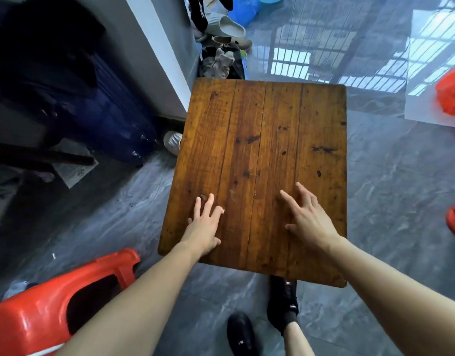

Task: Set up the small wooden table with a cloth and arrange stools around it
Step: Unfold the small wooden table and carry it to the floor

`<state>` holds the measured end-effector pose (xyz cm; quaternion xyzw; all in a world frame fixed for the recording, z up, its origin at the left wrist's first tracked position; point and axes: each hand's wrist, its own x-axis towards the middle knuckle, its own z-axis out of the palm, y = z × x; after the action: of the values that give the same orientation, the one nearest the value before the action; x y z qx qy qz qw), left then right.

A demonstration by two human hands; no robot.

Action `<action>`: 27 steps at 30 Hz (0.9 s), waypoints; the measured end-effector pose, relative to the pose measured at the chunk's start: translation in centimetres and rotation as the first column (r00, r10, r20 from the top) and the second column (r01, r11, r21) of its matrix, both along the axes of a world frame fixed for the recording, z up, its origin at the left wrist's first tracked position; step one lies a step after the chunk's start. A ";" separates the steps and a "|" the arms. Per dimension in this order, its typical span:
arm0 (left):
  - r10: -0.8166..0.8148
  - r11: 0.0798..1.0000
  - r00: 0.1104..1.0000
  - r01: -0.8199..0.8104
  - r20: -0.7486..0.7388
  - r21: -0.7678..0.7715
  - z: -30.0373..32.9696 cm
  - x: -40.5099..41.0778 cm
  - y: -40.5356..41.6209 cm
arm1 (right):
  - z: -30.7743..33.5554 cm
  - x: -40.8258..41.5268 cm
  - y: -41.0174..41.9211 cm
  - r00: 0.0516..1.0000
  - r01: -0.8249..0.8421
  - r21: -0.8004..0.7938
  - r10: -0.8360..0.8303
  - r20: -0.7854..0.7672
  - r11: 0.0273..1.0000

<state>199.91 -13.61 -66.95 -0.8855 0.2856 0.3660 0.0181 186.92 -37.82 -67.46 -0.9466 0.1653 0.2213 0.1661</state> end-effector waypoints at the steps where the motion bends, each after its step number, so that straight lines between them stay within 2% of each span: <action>1: -0.016 0.999 1.000 0.016 0.006 -0.032 -0.2 -0.3 0.6 | 0.0 -0.7 1.1 0.999 -0.026 -0.018 0.027 0.041 0.999; 4: -0.086 0.993 0.996 0.088 0.032 -0.080 -0.9 -1.8 2.9 | -0.5 -3.3 5.5 1.000 -0.001 -0.021 0.001 0.009 1.000; 6: -0.194 0.981 0.980 0.196 0.053 -0.018 -1.7 -3.1 4.3 | -1.2 -4.8 8.3 0.999 -0.007 -0.035 0.005 -0.050 0.999; 9: -0.306 0.951 0.946 0.297 0.107 0.090 -2.9 -4.4 5.0 | -2.6 -6.8 10.7 0.992 -0.099 -0.098 0.091 -0.085 0.990; 16: -0.334 0.937 0.886 0.278 0.321 0.210 -3.9 -5.9 4.2 | -3.2 -7.0 10.6 0.992 -0.120 -0.232 0.109 -0.060 0.965; 21: -0.371 0.917 0.864 0.285 0.339 0.278 -3.8 -6.0 3.8 | -2.8 -6.9 10.5 0.988 -0.146 -0.230 0.131 -0.079 0.962; 27: -0.363 0.914 0.880 0.270 0.308 0.304 -2.8 -7.7 1.9 | -2.3 -8.3 7.9 0.984 -0.178 -0.227 0.174 -0.037 0.958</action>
<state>192.17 -11.67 -69.79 -0.8684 0.3705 0.2238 0.2420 178.61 -29.90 -69.75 -0.9686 0.1064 0.2223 0.0341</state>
